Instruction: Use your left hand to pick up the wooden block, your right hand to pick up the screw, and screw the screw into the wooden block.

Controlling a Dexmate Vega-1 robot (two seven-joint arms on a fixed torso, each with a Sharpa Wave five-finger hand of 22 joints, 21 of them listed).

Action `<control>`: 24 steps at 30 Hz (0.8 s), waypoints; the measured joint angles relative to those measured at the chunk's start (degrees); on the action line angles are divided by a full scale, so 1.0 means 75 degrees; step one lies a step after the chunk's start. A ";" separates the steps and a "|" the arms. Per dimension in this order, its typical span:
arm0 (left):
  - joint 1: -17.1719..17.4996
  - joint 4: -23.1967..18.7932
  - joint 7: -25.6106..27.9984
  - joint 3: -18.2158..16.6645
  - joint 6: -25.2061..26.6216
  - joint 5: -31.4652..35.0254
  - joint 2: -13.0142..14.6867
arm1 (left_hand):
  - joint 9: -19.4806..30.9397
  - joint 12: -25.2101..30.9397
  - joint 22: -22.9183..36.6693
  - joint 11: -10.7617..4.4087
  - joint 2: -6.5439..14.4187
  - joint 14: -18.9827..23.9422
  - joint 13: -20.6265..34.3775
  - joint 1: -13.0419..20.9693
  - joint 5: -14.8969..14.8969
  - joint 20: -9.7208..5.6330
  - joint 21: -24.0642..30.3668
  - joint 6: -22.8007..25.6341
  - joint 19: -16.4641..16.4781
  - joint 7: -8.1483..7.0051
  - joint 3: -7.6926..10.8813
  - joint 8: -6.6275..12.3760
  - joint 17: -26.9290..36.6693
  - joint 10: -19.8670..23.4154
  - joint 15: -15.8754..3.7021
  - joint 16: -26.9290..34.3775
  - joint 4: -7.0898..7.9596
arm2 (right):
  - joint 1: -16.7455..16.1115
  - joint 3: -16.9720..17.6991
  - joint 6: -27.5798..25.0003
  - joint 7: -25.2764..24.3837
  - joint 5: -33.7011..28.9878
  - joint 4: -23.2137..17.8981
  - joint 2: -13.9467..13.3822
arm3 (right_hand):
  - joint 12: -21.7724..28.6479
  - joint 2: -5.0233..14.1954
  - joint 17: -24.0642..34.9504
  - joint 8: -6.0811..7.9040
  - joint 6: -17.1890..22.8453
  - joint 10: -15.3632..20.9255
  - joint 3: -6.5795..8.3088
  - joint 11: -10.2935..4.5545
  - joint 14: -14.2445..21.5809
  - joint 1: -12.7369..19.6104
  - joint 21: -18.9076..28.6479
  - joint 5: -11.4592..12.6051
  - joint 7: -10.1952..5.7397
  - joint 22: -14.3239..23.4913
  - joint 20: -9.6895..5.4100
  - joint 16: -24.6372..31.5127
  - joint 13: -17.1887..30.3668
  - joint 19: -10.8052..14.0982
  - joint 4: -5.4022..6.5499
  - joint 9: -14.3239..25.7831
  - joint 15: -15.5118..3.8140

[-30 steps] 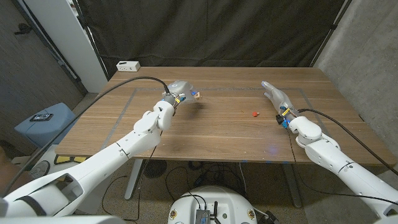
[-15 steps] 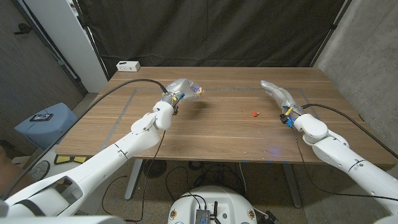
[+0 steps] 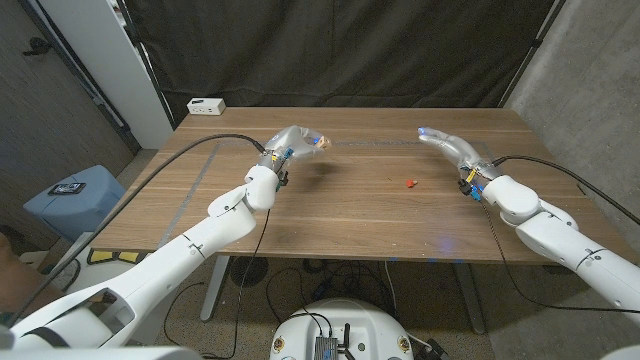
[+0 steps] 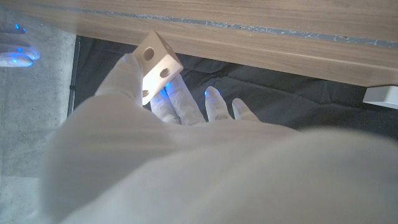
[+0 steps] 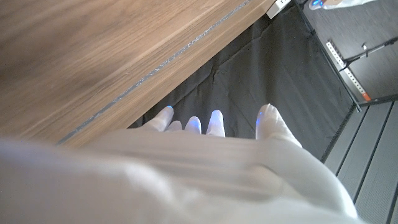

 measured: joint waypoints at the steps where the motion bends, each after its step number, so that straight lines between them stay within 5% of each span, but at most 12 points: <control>1: 0.0016 0.0024 0.0030 -0.0023 -0.0076 -0.0097 -0.0012 | 0.0000 0.0000 0.0000 -0.0004 0.0019 0.0000 0.0000 -0.0019 0.0000 0.0000 0.0000 0.0000 0.0000 0.0000 0.0000 0.0000 0.0000 -0.0004 0.0000 0.0000 0.0000 | 0.0000 0.0000 0.0001 0.0007 -0.0009 0.0000 0.0000 | 0.0000 -0.0022 0.0000 0.0000 0.0000 0.0000 0.0022 0.0000 0.0016 0.0022 0.0000 0.0000 0.0000 0.0000 0.0003 0.0000 0.0000 0.0003 -0.0022 0.0000 0.0016; 24: 0.0390 0.0352 0.0257 -0.0403 -0.1231 -0.1673 -0.0209 | -0.0002 -0.0058 0.0040 0.0037 0.0120 0.0000 0.0068 -0.0020 -0.0060 0.0031 0.0001 -0.0083 -0.0112 0.0000 -0.0072 -0.0029 -0.0002 -0.0103 0.0000 0.0000 0.0014 | 0.0335 -0.0210 -0.0313 0.0596 -0.1386 -0.0458 -0.1106 | 0.0000 -0.0475 0.0001 0.0000 0.0029 0.0040 0.0116 -0.0042 0.0124 0.0715 0.0000 0.0000 -0.0172 0.0001 0.0124 0.0000 -0.0001 0.0313 -0.0052 0.0036 0.0043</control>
